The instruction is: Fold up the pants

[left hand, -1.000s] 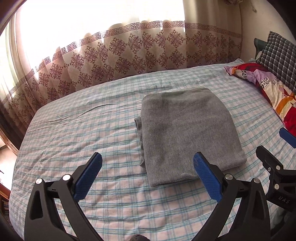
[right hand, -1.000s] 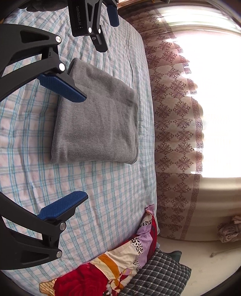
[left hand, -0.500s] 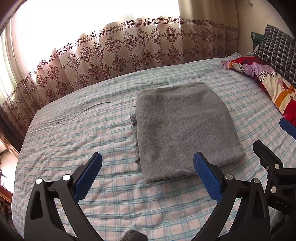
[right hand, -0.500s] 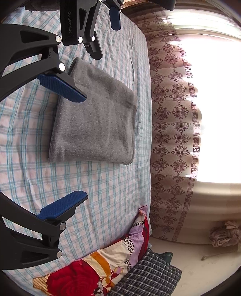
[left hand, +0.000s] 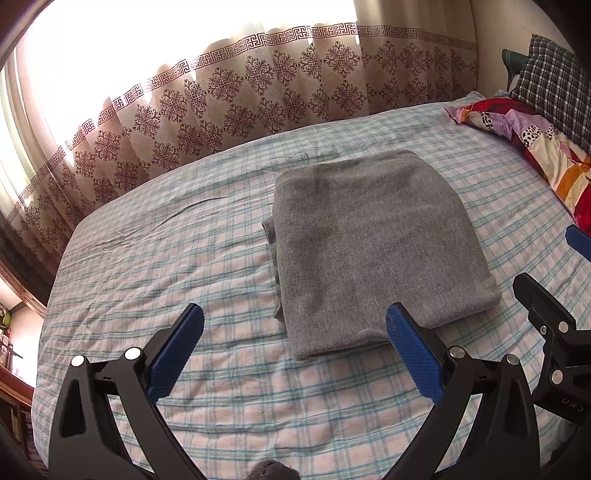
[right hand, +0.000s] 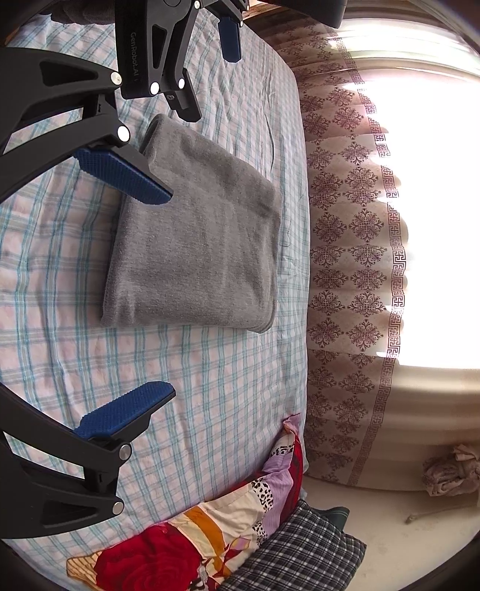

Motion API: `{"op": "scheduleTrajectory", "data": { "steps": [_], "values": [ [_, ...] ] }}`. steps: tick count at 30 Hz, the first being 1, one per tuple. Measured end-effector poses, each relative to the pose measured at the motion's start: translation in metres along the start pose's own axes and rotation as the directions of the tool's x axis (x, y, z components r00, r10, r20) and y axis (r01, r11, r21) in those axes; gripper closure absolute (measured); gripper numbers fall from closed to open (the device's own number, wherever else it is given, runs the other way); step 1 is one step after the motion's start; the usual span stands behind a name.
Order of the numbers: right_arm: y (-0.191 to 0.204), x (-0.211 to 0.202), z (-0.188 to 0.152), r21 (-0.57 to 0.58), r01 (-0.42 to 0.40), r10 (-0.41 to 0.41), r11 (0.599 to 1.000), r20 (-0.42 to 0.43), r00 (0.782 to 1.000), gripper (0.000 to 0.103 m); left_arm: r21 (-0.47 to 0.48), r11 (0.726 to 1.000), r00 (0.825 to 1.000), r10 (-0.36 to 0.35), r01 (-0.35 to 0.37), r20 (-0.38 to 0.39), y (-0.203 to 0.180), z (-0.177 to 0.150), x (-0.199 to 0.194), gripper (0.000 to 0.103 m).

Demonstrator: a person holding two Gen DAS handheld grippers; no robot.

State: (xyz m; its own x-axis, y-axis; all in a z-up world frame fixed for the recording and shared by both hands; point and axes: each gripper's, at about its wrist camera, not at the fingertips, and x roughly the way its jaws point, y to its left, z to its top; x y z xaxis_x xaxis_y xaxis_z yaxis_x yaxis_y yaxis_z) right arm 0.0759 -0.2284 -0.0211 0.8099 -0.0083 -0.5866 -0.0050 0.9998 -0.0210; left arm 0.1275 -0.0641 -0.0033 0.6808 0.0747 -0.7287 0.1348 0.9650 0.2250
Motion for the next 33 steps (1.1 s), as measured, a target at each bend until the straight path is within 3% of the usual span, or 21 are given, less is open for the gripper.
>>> {"op": "scheduleTrajectory", "data": {
  "steps": [33],
  "values": [
    [-0.001, 0.011, -0.006, -0.004, 0.004, -0.004, 1.000, -0.044, 0.999, 0.007, 0.019, 1.000, 1.000, -0.021, 0.022, -0.016, -0.006, -0.004, 0.005, 0.003]
  ]
}}
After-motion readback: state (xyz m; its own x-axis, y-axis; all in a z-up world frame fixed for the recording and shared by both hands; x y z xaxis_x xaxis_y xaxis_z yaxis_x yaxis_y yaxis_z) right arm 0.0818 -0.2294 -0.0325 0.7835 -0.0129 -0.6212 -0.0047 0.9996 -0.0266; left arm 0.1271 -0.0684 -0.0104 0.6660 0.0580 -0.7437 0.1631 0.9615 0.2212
